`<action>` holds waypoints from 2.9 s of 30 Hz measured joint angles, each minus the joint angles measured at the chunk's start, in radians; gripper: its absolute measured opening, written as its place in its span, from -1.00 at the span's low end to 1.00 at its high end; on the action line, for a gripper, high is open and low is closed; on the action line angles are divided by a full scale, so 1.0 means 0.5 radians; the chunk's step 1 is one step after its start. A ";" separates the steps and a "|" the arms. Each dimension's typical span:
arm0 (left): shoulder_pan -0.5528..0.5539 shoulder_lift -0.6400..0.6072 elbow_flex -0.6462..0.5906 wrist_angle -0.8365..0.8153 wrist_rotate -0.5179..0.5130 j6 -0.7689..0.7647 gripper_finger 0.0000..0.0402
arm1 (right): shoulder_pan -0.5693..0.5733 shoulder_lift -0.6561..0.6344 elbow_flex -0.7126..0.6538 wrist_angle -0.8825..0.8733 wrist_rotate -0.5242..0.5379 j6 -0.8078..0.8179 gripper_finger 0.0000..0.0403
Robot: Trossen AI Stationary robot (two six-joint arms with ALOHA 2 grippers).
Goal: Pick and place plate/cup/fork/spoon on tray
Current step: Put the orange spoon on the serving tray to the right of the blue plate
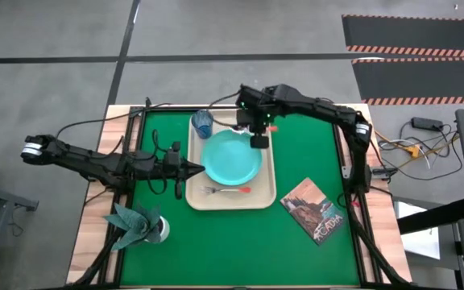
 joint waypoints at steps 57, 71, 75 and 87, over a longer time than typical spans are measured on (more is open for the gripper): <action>-0.006 0.006 -0.164 0.251 -0.039 -0.088 -0.98 | -0.224 0.072 -0.622 0.934 -0.185 -0.480 -0.95; -0.005 0.005 -0.162 0.253 -0.108 0.003 -0.98 | -0.290 0.471 -0.134 0.868 -0.157 -0.617 -0.95; -0.005 0.005 -0.162 0.253 -0.108 0.003 -0.98 | -0.352 0.563 0.043 0.742 -0.287 -0.601 -0.95; -0.005 0.005 -0.161 0.252 -0.109 0.000 -0.98 | -0.441 0.693 0.077 0.705 -0.356 -0.605 -0.95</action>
